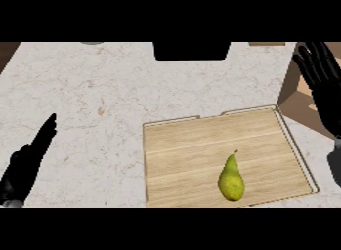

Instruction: Pick the pear from the tray and place it in the cardboard box

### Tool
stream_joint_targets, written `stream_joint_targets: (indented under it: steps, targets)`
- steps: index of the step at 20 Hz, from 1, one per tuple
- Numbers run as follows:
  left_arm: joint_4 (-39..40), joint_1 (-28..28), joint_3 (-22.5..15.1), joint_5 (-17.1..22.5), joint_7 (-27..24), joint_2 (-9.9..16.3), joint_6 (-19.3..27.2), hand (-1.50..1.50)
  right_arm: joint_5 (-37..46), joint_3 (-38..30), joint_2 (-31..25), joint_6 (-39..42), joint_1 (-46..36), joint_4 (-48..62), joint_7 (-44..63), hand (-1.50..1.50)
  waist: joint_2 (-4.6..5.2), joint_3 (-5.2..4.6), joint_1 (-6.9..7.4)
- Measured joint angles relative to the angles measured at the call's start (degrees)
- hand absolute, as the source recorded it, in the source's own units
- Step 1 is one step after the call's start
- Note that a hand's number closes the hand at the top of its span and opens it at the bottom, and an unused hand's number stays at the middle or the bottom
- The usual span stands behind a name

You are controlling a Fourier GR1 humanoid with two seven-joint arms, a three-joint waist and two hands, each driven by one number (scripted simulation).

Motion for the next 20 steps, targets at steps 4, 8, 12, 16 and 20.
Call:
stream_joint_targets:
  steps: [4, 8, 12, 16, 20]
  targets:
    - [1.37, -0.21, 0.99, -0.92, -1.74, -0.11, 0.65, 0.0, 2.51, -2.7, 4.97, -8.08, 11.21, -3.38, -6.22, -1.5, 0.01, 0.55, -3.19]
    - [1.89, 0.36, 2.2, -1.18, -2.61, 0.24, 1.58, 0.0, 1.51, -10.07, 10.59, -17.11, 20.31, -2.68, -11.24, -1.5, -1.09, 1.46, -9.71]
    - [2.68, 1.34, 2.77, -1.21, -4.19, 0.02, 1.93, 0.0, 1.59, -14.59, 18.35, -24.55, 32.45, -0.5, -18.34, -1.5, -0.45, 1.31, -11.4]
    - [3.0, 0.81, 2.27, -1.49, -5.89, -0.52, 1.17, 0.0, 3.61, -11.45, 22.64, -26.85, 43.59, -2.4, -30.98, -1.5, -0.2, 1.0, -9.48]
    - [4.25, -0.75, 1.74, -1.76, -7.64, -0.93, -0.4, 0.0, 8.23, -4.12, 24.28, -28.77, 56.85, -4.62, -38.69, -1.5, 0.39, 0.7, -6.84]
